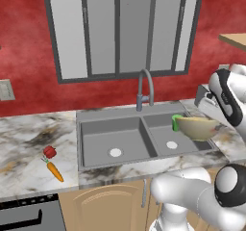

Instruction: Remove the bell pepper and carrot from the sink. Then move the bowl and cup from the counter to the sink for washing.

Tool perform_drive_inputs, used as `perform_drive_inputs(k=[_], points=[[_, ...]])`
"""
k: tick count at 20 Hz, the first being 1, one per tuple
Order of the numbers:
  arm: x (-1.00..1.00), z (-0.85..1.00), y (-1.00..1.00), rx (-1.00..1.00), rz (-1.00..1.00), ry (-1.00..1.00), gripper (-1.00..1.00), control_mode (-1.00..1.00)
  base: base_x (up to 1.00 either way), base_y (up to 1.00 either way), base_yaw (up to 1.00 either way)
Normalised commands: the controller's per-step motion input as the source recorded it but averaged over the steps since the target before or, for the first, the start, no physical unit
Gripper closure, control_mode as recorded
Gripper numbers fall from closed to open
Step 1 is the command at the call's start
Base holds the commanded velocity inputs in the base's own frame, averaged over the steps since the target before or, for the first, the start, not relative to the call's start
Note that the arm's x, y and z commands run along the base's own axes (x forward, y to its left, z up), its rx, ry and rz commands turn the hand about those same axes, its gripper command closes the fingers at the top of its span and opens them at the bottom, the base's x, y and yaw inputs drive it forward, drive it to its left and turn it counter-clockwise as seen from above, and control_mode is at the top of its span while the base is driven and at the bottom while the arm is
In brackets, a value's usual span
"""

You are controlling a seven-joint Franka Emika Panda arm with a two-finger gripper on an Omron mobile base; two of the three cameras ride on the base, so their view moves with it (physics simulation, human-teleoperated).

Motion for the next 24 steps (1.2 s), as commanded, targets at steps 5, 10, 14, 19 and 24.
perform_drive_inputs(k=[5,10,14,19,24], points=[[0.22,-0.06,0.23,0.0,0.03,0.0,1.0,-1.0,0.0,0.0,0.0],[0.02,-0.04,0.02,0.01,0.06,0.01,1.0,-1.0,0.0,0.0,0.0],[0.06,-0.1,0.0,0.03,0.08,0.02,1.0,-1.0,0.0,0.0,0.0],[0.19,-0.14,0.02,0.02,0.0,-0.03,1.0,-1.0,0.0,0.0,0.0],[0.24,-0.15,0.05,0.04,0.0,-0.05,1.0,-1.0,0.0,0.0,0.0]])
